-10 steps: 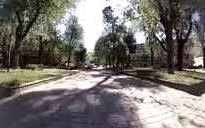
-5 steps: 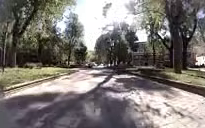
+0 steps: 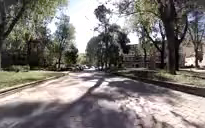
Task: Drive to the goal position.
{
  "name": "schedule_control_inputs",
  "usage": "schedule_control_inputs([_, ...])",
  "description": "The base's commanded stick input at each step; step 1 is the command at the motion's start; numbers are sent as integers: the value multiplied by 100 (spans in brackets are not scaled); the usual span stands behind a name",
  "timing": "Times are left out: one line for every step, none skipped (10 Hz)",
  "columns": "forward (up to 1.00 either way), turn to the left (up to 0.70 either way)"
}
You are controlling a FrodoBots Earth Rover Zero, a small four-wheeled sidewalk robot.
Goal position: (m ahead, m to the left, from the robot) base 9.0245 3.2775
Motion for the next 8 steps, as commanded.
schedule_control_inputs([100,6])
schedule_control_inputs([100,6])
schedule_control_inputs([100,6])
schedule_control_inputs([100,6])
schedule_control_inputs([100,6])
schedule_control_inputs([100,6])
schedule_control_inputs([100,6])
schedule_control_inputs([100,6])
